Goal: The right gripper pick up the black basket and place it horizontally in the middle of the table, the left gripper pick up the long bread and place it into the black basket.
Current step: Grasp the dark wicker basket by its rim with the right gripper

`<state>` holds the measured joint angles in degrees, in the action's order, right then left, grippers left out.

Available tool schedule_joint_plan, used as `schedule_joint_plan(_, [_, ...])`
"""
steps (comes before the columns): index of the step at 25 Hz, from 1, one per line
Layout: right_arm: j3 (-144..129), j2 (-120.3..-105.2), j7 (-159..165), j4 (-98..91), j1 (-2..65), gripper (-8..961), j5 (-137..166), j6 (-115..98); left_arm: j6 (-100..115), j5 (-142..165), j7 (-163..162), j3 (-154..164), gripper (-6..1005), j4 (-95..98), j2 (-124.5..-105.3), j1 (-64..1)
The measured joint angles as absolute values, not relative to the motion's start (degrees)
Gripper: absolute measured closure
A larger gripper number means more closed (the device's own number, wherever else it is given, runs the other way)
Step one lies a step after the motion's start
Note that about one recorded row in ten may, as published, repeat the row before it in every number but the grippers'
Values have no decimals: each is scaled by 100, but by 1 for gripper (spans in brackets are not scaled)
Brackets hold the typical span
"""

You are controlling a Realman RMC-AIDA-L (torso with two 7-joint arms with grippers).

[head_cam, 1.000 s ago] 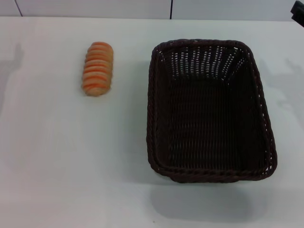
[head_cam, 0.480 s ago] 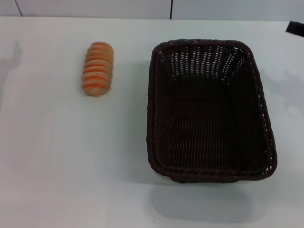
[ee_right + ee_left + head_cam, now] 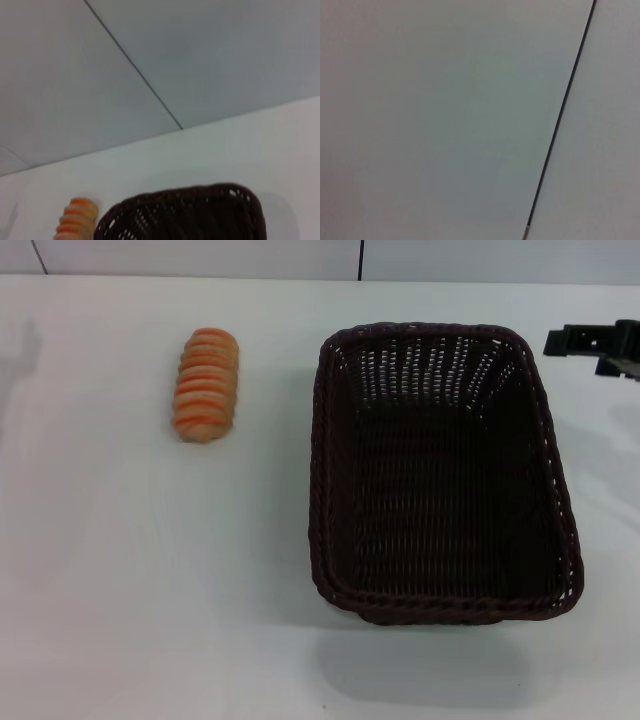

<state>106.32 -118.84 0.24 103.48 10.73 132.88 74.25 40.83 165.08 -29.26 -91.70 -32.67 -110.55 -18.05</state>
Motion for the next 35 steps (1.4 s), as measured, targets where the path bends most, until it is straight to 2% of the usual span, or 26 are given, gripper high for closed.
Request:
schedule_joint_plan(12, [11123,-11881,567,9941,1333,194,13316,8328,4092,16505,-2775,-9300,307,-3201,-11057,-1827])
schedule_joint_plan(27, [11089,-11886,541,8986,1623,193,13328,8336,4104,16506,-2626,-9393,307,-3219,-11101,-1828])
schedule_joint_plan(35, [11001,-11905,455,8538,1864,231,13292,8274,4180,16506,-2645,-9406,307,-3238,-11101,-1794])
